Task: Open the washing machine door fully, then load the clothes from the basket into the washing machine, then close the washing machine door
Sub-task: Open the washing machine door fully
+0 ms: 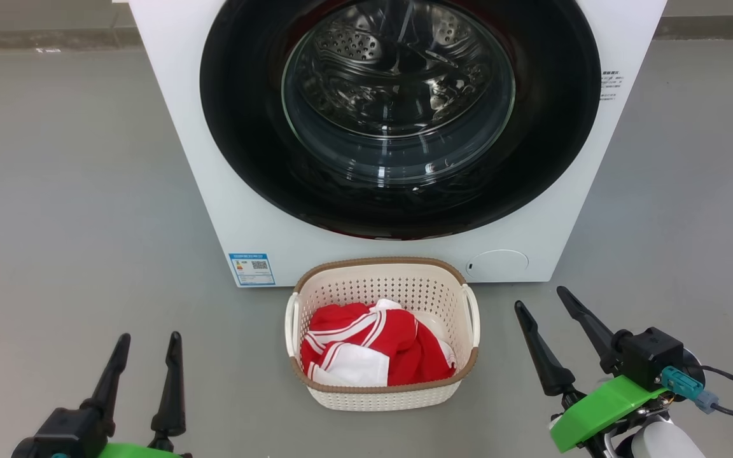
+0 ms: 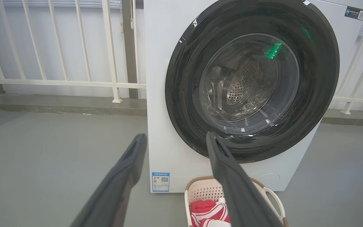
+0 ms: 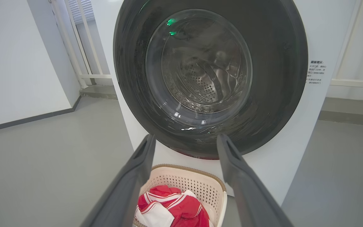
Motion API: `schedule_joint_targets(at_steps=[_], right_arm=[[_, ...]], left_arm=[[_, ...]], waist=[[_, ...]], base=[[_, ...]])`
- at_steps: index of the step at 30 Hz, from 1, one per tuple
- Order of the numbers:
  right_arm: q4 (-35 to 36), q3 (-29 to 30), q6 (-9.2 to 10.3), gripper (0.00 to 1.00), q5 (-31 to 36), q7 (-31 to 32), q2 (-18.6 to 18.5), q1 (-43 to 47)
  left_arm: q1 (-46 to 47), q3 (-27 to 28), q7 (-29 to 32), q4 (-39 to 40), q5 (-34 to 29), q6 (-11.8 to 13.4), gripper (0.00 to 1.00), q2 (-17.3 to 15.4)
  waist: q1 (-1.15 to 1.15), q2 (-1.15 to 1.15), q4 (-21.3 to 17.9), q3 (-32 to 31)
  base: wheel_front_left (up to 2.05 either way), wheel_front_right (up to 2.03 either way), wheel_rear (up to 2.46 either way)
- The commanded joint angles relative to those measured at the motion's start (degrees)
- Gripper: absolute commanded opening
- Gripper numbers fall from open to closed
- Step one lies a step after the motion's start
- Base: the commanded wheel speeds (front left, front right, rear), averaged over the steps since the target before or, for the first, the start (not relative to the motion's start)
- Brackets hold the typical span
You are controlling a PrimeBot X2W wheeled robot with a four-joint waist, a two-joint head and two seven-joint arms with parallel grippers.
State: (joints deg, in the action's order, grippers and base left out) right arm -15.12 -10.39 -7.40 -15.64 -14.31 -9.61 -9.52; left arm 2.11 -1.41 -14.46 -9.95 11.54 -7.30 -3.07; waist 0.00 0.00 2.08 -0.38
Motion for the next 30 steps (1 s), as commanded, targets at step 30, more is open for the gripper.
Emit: schedule_joint_targets(at_steps=[30], right_arm=[[1.57,-0.91,-0.09,1.0,0.12,-0.69,-0.1,-2.35]], left_arm=[[3.16,2.09,-0.54,0.83,0.06,-0.19,1.0,-1.55]], waist=[[0.0,0.0,0.11,0.21]], base=[[0.0,0.0,0.0]])
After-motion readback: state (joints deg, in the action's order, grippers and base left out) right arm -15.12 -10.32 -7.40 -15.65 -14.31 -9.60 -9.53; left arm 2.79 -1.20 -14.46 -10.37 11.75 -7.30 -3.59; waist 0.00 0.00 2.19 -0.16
